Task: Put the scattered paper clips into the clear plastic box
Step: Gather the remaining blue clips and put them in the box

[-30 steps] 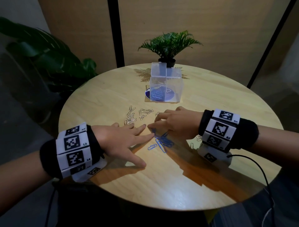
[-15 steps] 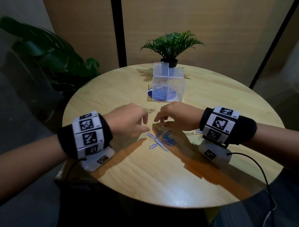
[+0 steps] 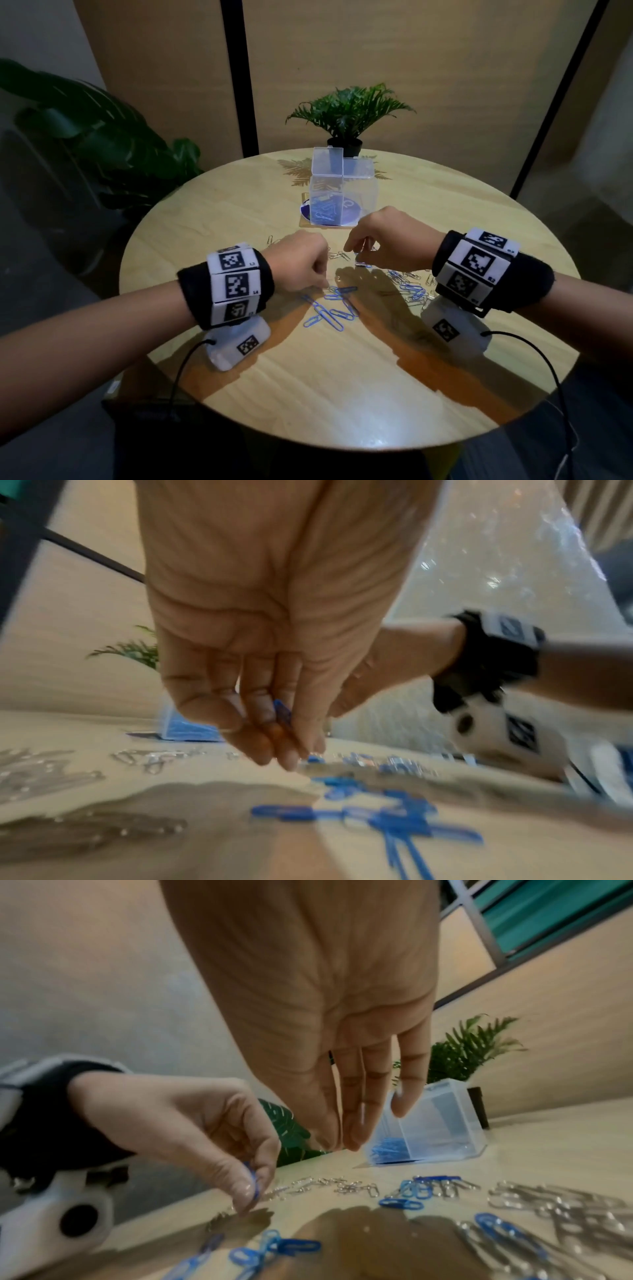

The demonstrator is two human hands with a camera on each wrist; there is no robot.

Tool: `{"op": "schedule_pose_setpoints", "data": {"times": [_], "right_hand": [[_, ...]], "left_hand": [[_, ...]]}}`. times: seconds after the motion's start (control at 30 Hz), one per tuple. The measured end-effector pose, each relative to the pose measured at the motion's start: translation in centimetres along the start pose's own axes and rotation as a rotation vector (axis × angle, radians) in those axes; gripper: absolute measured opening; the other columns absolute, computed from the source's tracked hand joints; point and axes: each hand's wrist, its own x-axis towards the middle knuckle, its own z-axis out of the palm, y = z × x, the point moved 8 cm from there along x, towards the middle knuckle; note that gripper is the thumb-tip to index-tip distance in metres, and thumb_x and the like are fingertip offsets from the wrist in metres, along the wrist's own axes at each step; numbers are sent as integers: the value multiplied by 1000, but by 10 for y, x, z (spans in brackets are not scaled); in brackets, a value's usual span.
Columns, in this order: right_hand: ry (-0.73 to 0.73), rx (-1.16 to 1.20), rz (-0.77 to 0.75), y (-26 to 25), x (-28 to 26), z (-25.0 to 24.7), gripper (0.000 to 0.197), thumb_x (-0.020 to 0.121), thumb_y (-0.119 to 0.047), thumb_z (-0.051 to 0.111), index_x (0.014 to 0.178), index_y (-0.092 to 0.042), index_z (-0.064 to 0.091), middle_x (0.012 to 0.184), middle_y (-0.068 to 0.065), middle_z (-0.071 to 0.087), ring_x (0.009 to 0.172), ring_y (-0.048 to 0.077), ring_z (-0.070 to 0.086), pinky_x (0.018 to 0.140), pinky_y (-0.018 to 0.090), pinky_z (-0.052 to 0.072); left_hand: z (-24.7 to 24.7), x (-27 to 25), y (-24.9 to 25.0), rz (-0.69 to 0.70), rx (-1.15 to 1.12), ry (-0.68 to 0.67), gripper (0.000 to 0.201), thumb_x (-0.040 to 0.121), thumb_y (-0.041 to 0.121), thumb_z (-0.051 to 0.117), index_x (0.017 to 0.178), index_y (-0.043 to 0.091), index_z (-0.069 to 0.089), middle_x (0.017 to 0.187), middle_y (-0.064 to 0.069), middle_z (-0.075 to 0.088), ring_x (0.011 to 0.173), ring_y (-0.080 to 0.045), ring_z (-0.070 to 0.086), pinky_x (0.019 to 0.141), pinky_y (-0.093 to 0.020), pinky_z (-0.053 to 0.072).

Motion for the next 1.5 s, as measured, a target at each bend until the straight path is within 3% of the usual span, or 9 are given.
{"op": "schedule_pose_setpoints", "data": {"times": [0.17,0.3,0.4,0.6,0.73,0.9,1.07,1.27,1.5], "right_hand": [[-57,423,97,11,-3,4,24,85,-10,66,108,-13,72,93,9,74,76,12,64,74,23,53],[23,744,127,8,-4,1,25,85,-12,67,110,-10,70,90,11,75,77,10,69,67,18,54],[147,816,108,3,-3,-15,25,83,-12,70,108,-7,70,87,13,75,76,12,70,64,17,53],[299,789,121,4,1,-31,25,68,-16,83,91,-8,75,78,8,76,73,16,73,75,27,58],[366,770,138,2,-1,-33,16,70,-9,81,85,-6,75,73,10,75,66,14,72,68,20,58],[349,958,163,10,0,-33,8,79,-8,74,86,-6,73,73,12,71,66,14,62,66,24,52],[313,1172,154,13,-1,-29,14,85,-5,64,96,0,71,66,-1,66,59,4,57,63,16,50],[147,1638,309,19,1,-8,17,87,-1,56,99,1,67,63,-3,70,55,2,64,64,13,57],[134,1817,343,12,-1,-4,21,78,-3,61,98,0,67,63,0,69,56,4,65,64,14,58]], "left_hand": [[-22,-12,-22,-41,-638,90,10,84,10,68,83,2,73,65,1,71,55,-1,62,52,-14,46],[-36,-21,-23,-16,-847,187,11,87,5,62,90,2,72,67,1,72,60,-5,64,56,-15,49],[-47,-21,-25,-9,-870,264,13,86,5,63,92,-2,72,72,-6,73,62,-8,64,56,-16,49],[-55,-14,-25,-20,-902,354,8,83,6,68,86,1,73,65,-4,71,56,-4,62,50,-14,45],[-56,-14,-29,-9,-879,442,11,76,14,76,80,4,75,69,-9,73,61,-10,64,53,-17,46],[-59,-13,-30,58,-1009,497,10,84,10,67,84,1,72,73,-8,72,66,-12,64,59,-19,50],[-59,-12,-30,77,-1167,546,14,88,9,59,81,1,68,69,-9,67,61,-11,59,56,-19,50],[-65,-13,-22,132,-1152,614,17,90,8,57,74,6,63,62,-2,60,58,-10,54,55,-23,48],[-65,-13,-19,151,-1155,606,21,92,7,54,71,5,56,61,-7,52,55,-13,48,54,-24,48]]}}
